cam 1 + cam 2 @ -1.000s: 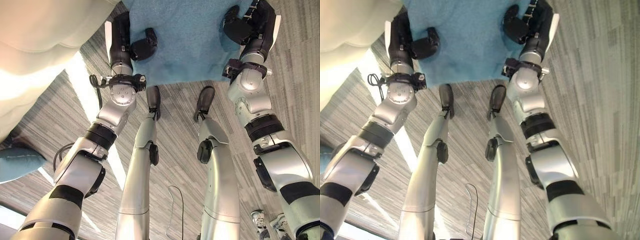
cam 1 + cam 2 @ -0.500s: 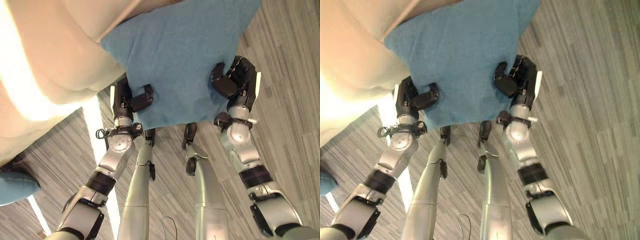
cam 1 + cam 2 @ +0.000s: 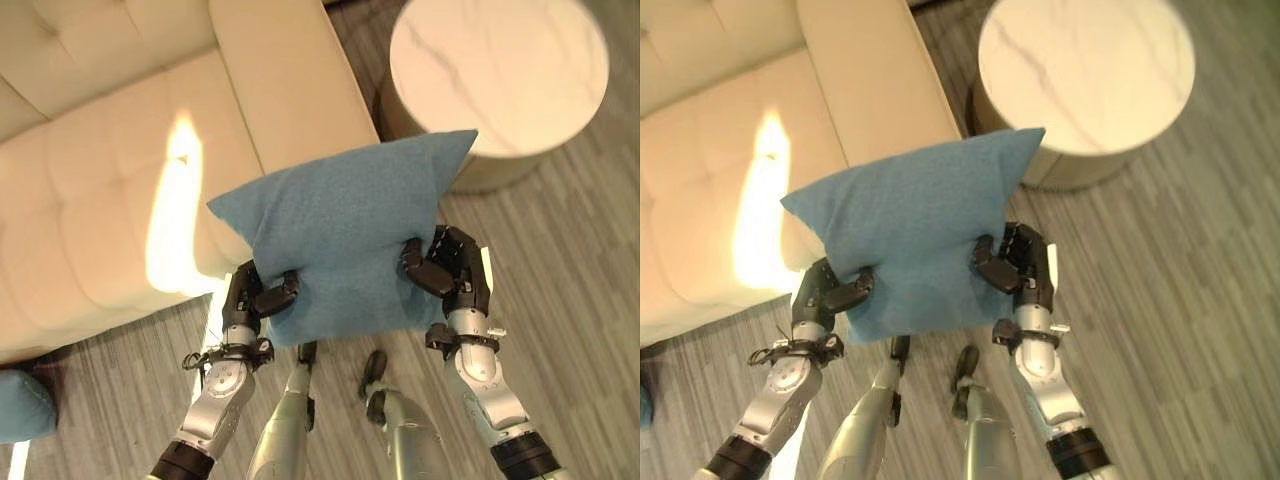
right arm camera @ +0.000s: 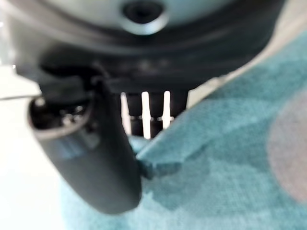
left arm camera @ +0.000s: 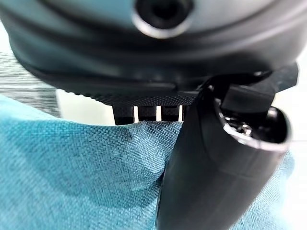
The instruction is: Pick up all the scattered cushions and arrange them neatly on the sofa.
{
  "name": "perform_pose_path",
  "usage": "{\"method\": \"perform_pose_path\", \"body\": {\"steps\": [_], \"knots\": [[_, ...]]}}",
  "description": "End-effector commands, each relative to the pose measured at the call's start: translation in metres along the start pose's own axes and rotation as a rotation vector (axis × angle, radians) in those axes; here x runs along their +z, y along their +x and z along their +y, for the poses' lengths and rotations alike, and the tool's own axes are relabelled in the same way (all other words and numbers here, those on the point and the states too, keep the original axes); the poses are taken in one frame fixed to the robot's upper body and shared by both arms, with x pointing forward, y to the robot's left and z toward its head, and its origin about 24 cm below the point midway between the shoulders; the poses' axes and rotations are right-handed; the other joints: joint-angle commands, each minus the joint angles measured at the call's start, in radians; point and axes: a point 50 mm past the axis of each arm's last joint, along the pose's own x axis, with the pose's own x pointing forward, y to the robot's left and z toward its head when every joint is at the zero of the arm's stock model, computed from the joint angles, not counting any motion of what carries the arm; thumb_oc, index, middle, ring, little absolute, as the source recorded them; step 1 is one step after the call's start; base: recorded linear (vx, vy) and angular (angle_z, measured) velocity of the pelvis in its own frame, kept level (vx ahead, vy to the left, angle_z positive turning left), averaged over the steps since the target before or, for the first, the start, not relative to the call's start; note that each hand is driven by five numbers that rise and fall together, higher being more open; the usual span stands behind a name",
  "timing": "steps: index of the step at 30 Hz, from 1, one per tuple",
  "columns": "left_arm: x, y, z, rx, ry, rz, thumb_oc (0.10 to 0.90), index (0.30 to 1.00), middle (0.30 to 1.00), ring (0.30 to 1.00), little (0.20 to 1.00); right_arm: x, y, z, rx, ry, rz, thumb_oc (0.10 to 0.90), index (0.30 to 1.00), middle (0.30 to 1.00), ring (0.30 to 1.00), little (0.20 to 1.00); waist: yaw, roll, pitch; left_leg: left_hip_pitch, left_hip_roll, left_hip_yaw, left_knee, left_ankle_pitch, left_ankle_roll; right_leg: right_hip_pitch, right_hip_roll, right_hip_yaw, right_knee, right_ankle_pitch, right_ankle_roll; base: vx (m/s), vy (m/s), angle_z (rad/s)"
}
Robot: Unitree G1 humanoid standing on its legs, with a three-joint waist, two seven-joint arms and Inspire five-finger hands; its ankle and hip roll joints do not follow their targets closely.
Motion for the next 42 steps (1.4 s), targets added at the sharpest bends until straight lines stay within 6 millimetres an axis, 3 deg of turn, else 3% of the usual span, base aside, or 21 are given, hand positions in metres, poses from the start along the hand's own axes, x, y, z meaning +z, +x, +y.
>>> {"method": "perform_pose_path", "body": {"steps": [1,3,6,10,13,17,19,21,22,27,31,34,38,42], "knots": [[0.032,0.005,-0.023,-0.133,-0.06,-0.207,0.4,0.3,0.3,0.3,0.3,0.051,0.001,0.018,0.113,0.066,-0.293,0.4,0.3,0.3,0.3,0.3,-0.013,-0.057,-0.114,-0.022,-0.041,0.064,0.108,-0.087,-0.036,0.187,-0.001,-0.008,-0.323,0.052,0.069,0.01,0.007,0.69],[0.028,0.002,-0.019,-0.123,-0.068,-0.19,0.4,0.3,0.3,0.3,0.3,0.049,0.0,0.015,0.103,0.058,-0.284,0.4,0.3,0.3,0.3,0.3,-0.014,-0.059,-0.123,-0.016,-0.033,0.091,0.124,-0.097,-0.028,0.203,-0.008,-0.02,-0.331,0.055,0.071,0.01,0.052,0.71],[0.014,-0.008,-0.008,-0.094,-0.07,-0.132,0.4,0.3,0.3,0.3,0.3,0.045,-0.006,0.006,0.096,0.021,-0.26,0.4,0.3,0.3,0.3,0.3,-0.011,-0.084,-0.174,0.049,-0.003,0.172,0.149,-0.162,0.012,0.27,-0.035,-0.06,-0.344,0.067,0.084,0.16,0.065,0.31],[0.008,-0.013,-0.005,-0.091,-0.075,-0.102,0.4,0.3,0.3,0.3,0.3,0.04,-0.01,-0.001,0.075,0.021,-0.23,0.4,0.3,0.3,0.3,0.3,-0.014,-0.091,-0.204,0.111,0.012,0.217,0.131,-0.19,0.02,0.314,-0.05,-0.095,-0.354,0.069,0.095,0.12,0.107,0.59],[0.003,-0.019,0.0,-0.081,-0.048,-0.075,0.4,0.3,0.3,0.3,0.3,0.034,-0.012,0.001,0.083,0.031,-0.196,0.4,0.3,0.3,0.3,0.3,0.001,-0.109,-0.248,0.165,-0.007,0.219,0.05,-0.204,0.034,0.338,-0.074,-0.105,-0.345,0.078,0.122,0.18,0.246,0.53],[0.01,-0.018,0.007,-0.073,-0.004,-0.097,0.4,0.3,0.3,0.3,0.3,0.03,-0.012,0.007,0.1,0.069,-0.178,0.4,0.3,0.3,0.3,0.3,0.025,-0.127,-0.247,0.205,-0.026,0.204,0.036,-0.227,0.062,0.325,-0.108,-0.082,-0.246,0.065,0.135,0.07,0.184,0.18],[0.014,-0.016,0.008,-0.07,0.006,-0.113,0.4,0.3,0.3,0.3,0.3,0.03,-0.012,0.007,0.091,0.082,-0.175,0.4,0.3,0.3,0.3,0.3,0.017,-0.134,-0.241,0.215,-0.031,0.184,0.04,-0.233,0.068,0.305,-0.097,-0.022,-0.202,0.059,0.132,0.05,0.071,0.16],[0.017,-0.014,0.008,-0.065,0.009,-0.132,0.4,0.3,0.3,0.3,0.3,0.03,-0.013,0.005,0.08,0.081,-0.177,0.4,0.3,0.3,0.3,0.3,-0.008,-0.137,-0.241,0.219,-0.044,0.155,0.04,-0.234,0.078,0.258,-0.043,0.116,-0.186,0.047,0.136,0.08,0.069,0.52],[0.018,-0.013,0.008,-0.067,0.015,-0.137,0.4,0.3,0.3,0.3,0.3,0.03,-0.013,0.004,0.08,0.078,-0.177,0.4,0.3,0.3,0.3,0.3,-0.023,-0.138,-0.234,0.234,-0.057,0.127,0.033,-0.235,0.085,0.229,0.008,0.224,-0.193,0.044,0.132,0.13,0.056,0.72],[0.018,-0.011,0.004,-0.083,0.019,-0.139,0.4,0.3,0.3,0.3,0.3,0.027,-0.015,0.002,0.086,0.078,-0.161,0.4,0.3,0.3,0.3,0.3,-0.05,-0.142,-0.229,0.247,-0.091,0.053,0.022,-0.223,0.087,0.178,0.07,0.324,-0.203,0.069,0.124,0.11,-0.019,0.84],[0.014,-0.014,0.004,-0.09,0.008,-0.128,0.4,0.3,0.3,0.3,0.3,0.024,-0.017,-0.004,0.078,0.079,-0.146,0.4,0.3,0.3,0.3,0.3,-0.055,-0.15,-0.24,0.252,-0.118,0.016,0.037,-0.233,0.073,0.235,0.064,0.32,-0.273,0.089,0.106,0.08,-0.078,0.7],[0.011,-0.018,0.005,-0.086,-0.021,-0.117,0.4,0.3,0.3,0.3,0.3,0.023,-0.019,-0.011,0.061,0.069,-0.14,0.4,0.3,0.3,0.3,0.3,-0.065,-0.149,-0.242,0.227,-0.122,0.046,0.108,-0.261,0.051,0.273,0.052,0.29,-0.311,0.096,0.102,0.07,-0.052,0.47],[0.008,-0.019,0.004,-0.085,-0.041,-0.098,0.4,0.3,0.3,0.3,0.3,0.023,-0.018,-0.017,0.04,0.057,-0.135,0.4,0.3,0.3,0.3,0.3,-0.082,-0.151,-0.237,0.168,-0.04,0.186,0.147,-0.243,0.04,0.306,0.024,0.228,-0.334,0.087,0.11,0.05,0.025,0.57],[0.005,-0.02,0.008,-0.075,-0.018,-0.076,0.4,0.3,0.3,0.3,0.3,0.022,-0.018,-0.017,0.036,0.061,-0.122,0.4,0.3,0.3,0.3,0.3,-0.07,-0.16,-0.246,0.111,-0.001,0.232,0.096,-0.188,0.037,0.327,0.018,0.199,-0.354,0.074,0.113,0.13,0.056,0.49]]}}
